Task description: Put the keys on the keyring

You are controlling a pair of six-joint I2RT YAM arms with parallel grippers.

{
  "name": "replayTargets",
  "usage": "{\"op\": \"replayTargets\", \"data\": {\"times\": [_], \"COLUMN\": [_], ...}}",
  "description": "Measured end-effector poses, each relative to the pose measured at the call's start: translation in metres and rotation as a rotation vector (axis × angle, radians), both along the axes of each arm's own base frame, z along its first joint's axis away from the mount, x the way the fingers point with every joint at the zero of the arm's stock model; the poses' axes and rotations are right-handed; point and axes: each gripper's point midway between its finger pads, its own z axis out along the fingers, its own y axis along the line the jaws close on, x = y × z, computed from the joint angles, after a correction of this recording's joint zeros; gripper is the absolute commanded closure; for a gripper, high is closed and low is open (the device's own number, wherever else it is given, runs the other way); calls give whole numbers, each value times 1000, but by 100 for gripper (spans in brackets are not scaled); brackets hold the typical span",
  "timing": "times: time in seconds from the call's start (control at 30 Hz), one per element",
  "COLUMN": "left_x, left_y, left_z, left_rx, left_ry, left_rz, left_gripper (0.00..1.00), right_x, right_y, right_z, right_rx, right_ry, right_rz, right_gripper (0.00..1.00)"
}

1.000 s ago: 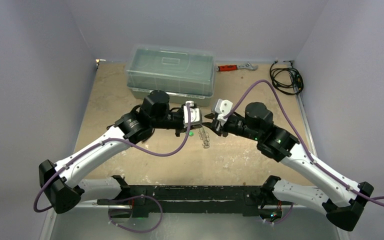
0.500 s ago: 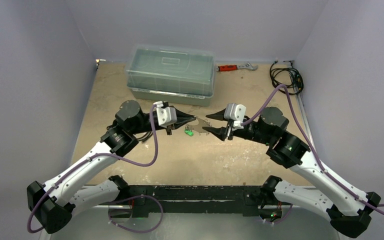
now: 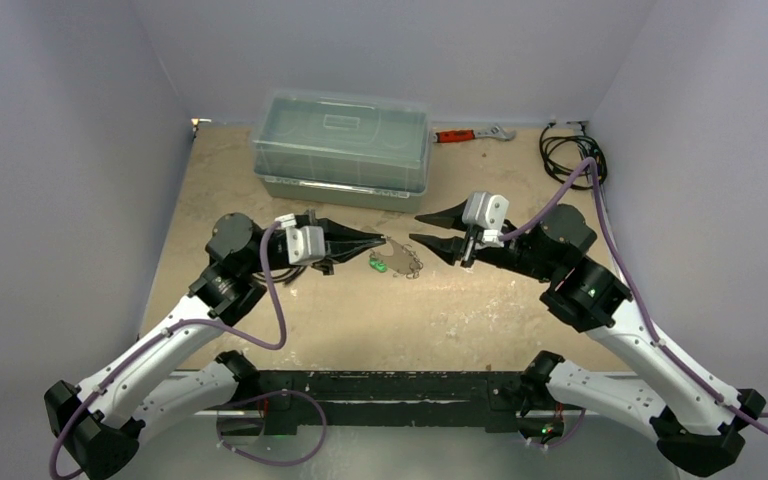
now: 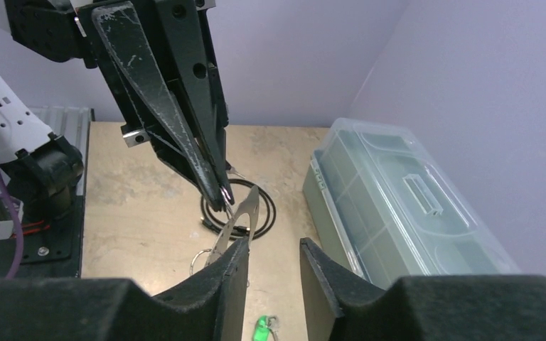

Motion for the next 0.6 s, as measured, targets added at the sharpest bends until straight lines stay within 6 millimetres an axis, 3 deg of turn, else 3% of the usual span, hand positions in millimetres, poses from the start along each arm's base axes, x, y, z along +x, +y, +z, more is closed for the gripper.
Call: {"op": "replayTargets", "data": {"times": [0.33,0.6], "left_x": [-17,-20], "left_y": [5,7], "left_z": [18,27], "left_rx": [-112,-192], "left_ry": [-5,4], "left_rz": [-56,-69], "left_gripper": [100,100], "right_x": [-11,-20], "right_y": [21,36], "right_z": [17,6], "right_rx": [-1,-23], "right_ry": [1,74], "right_rz": [145,250], "right_gripper": [76,76]}}
